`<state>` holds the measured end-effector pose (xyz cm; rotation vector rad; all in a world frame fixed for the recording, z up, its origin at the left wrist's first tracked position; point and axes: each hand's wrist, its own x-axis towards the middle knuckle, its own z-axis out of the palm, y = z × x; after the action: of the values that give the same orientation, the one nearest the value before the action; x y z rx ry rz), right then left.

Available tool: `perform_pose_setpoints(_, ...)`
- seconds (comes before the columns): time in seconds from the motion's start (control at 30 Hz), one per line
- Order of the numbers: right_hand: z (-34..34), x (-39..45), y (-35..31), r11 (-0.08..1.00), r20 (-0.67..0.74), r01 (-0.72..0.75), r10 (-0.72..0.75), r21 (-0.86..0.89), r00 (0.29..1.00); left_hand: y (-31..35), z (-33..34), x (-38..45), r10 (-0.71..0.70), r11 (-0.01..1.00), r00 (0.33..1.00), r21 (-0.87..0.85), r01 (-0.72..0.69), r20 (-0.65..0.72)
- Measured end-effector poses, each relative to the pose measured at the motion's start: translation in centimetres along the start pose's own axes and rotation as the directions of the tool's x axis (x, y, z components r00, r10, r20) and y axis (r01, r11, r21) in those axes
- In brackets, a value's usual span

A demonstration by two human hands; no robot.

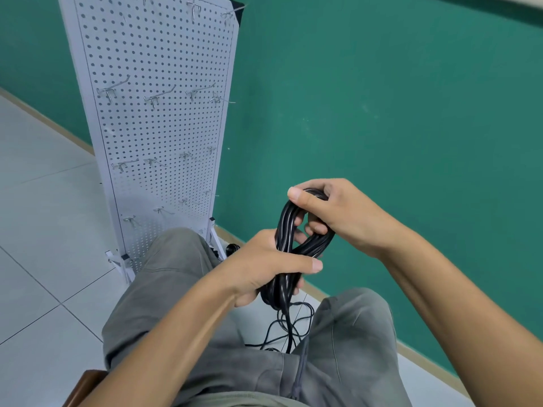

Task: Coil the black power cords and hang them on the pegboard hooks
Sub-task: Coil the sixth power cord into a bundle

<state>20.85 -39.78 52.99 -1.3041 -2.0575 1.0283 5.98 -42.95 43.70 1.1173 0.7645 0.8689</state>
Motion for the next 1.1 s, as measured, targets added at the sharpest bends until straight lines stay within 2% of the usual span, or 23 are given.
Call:
perform_pose_setpoints(0.1,-0.4,0.1,-0.5,0.999,0.051,-0.033,0.035,-0.042,0.998,-0.2,0.3,0.1,0.086,0.996,0.993,0.032,-0.084,-0.08)
perform_pose_setpoints(0.23,-0.8,-0.1,-0.2,0.999,0.038,-0.011,0.01,0.037,0.999,0.0,0.5,0.2,0.19,0.979,0.974,0.101,-0.178,-0.125)
perform_pose_setpoints(0.57,-0.4,-0.6,0.8,0.991,-0.039,-0.022,0.027,0.13,0.999,0.2,0.7,0.0,0.15,0.986,0.98,0.094,-0.138,-0.13)
perform_pose_setpoints(0.7,-0.6,-0.7,1.1,0.999,-0.039,-0.033,0.034,0.036,0.999,0.1,0.9,-0.1,0.14,0.986,0.981,0.105,-0.126,-0.137)
perform_pose_setpoints(0.93,-1.0,-0.6,0.1,0.979,-0.021,-0.149,0.147,-0.139,0.989,0.5,0.9,-0.4,0.081,0.99,0.984,0.126,-0.061,-0.156)
perform_pose_setpoints(1.1,-1.1,-0.7,-0.9,0.973,0.001,-0.112,0.115,-0.203,0.993,0.8,1.2,-0.7,0.044,0.997,0.984,0.077,-0.031,-0.175)
